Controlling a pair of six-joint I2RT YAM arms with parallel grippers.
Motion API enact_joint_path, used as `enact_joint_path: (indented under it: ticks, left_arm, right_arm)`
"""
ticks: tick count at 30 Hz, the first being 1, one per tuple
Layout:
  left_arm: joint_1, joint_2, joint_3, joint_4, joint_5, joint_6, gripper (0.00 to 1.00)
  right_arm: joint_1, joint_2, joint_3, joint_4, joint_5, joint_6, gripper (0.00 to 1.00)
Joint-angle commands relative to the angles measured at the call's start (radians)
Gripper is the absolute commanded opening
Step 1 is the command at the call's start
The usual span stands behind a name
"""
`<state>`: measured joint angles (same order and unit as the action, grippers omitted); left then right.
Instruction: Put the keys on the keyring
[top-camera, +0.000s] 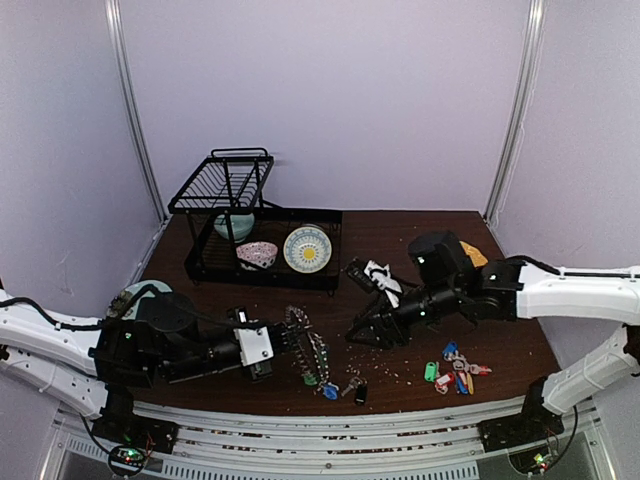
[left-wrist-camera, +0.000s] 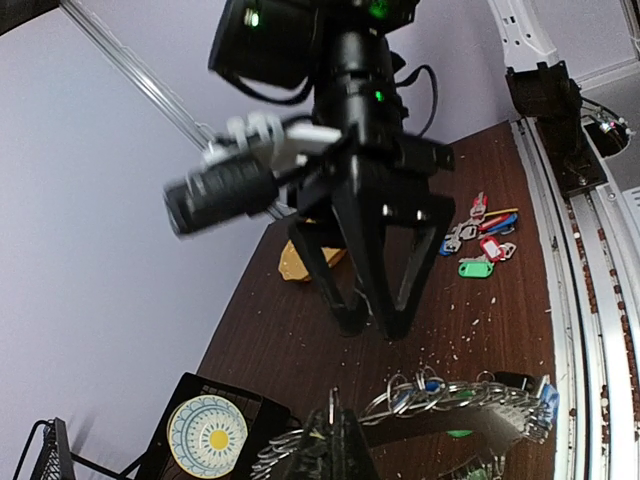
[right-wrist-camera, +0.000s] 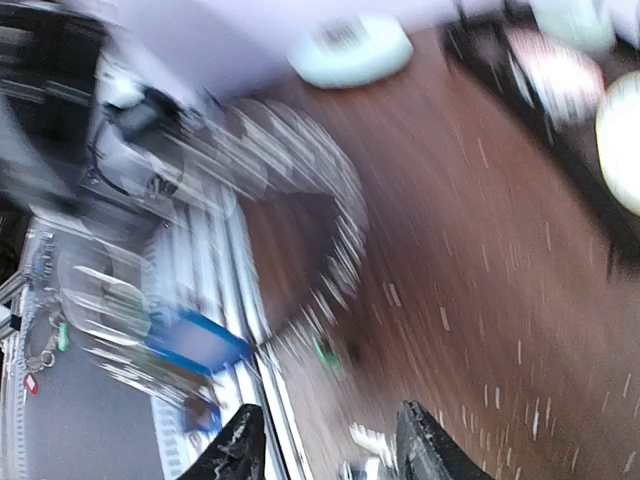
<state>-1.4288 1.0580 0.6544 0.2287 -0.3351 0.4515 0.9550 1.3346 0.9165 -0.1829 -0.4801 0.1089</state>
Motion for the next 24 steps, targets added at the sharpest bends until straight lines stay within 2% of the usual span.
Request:
enact_joint_path:
  ticks: [1, 4, 7, 11, 18, 24]
  left_arm:
    - [-0.005, -0.020, 0.023, 0.114, 0.015, -0.012, 0.00]
    - [-0.005, -0.021, 0.027, 0.114, 0.017, -0.012, 0.00]
    - [-0.005, -0.020, 0.032, 0.105, 0.020, -0.012, 0.00]
    - [-0.004, -0.021, 0.036, 0.102, 0.020, -0.010, 0.00]
    - [-0.005, -0.016, 0.043, 0.103, 0.017, -0.003, 0.00]
    - [-0.005, -0.012, 0.041, 0.101, 0.017, -0.004, 0.00]
  right_arm:
    - [0.100, -0.119, -0.040, 0.341, -0.009, -0.137, 0.46]
    - [0.124, -0.149, -0.113, 0.511, -0.018, -0.183, 0.42]
    - [0.126, -0.143, -0.130, 0.587, -0.049, -0.226, 0.37]
    - [0.131, -0.110, -0.123, 0.611, -0.096, -0.282, 0.36]
    - [0.133, -0.036, -0.076, 0.594, -0.120, -0.341, 0.26]
    - [0.134, -0.006, -0.056, 0.583, -0.123, -0.350, 0.21]
